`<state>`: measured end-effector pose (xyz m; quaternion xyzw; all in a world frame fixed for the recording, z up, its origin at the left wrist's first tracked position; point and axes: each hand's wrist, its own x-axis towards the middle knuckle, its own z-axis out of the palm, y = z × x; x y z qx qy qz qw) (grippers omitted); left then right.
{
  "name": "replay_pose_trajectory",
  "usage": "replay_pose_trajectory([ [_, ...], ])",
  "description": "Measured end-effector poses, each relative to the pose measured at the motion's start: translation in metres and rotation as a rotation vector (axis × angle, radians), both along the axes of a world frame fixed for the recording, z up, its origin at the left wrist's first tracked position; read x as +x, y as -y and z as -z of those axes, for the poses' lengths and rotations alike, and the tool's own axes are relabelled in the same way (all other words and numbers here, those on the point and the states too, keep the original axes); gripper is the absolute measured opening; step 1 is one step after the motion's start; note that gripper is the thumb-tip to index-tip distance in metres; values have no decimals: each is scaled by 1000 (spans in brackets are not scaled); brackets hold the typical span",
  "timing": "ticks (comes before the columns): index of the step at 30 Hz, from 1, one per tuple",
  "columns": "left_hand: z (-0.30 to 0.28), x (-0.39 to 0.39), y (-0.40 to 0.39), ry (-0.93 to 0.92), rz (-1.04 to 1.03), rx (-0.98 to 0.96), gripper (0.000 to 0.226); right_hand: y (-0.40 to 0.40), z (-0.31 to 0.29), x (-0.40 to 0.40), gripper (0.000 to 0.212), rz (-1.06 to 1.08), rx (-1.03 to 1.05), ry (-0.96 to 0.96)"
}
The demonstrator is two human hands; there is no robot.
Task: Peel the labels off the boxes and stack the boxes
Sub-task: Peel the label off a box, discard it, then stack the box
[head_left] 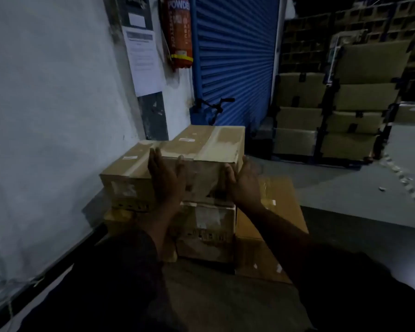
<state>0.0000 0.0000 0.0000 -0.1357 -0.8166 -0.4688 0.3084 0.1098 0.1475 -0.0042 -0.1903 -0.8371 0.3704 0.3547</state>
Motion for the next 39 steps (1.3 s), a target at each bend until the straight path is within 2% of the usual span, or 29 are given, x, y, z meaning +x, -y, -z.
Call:
replay_pose_trajectory([
  [3, -9, -19, 0, 124, -6, 94, 74, 4, -6, -15, 63, -19, -142, -52],
  [6, -13, -35, -4, 298, 46, 195, 72, 5, -11, -23, 59, -76, -402, -98],
  [9, -15, -42, -10, 345, 54, 301, 68, 5, -15, -30, 57, -98, -559, -133],
  [11, -18, -39, -13, 353, 13, 357, 63, 4, -16, -32, 47, -67, -579, -149],
  [16, -17, -25, -20, 243, -21, 405, 53, 2, -15, -24, 41, -50, -550, -227],
  [19, -19, -9, -35, 199, -25, 429, 60, -9, -21, -9, 47, -13, -519, -279],
  [21, -28, 9, -51, 177, 0, 457, 53, -21, -30, 6, 52, 37, -471, -335],
  [25, -42, 49, -97, 114, 204, 534, 47, -58, -42, 56, 43, 135, -454, -419],
  [31, -28, 142, -188, 131, 355, 459, 53, -134, -22, 167, 47, 347, -479, -443],
  [34, -10, 198, -230, 191, 457, 465, 48, -170, -6, 228, 52, 465, -456, -409],
  [39, 43, 287, -285, 336, 560, 389, 53, -215, 36, 332, 43, 530, -506, -357],
])
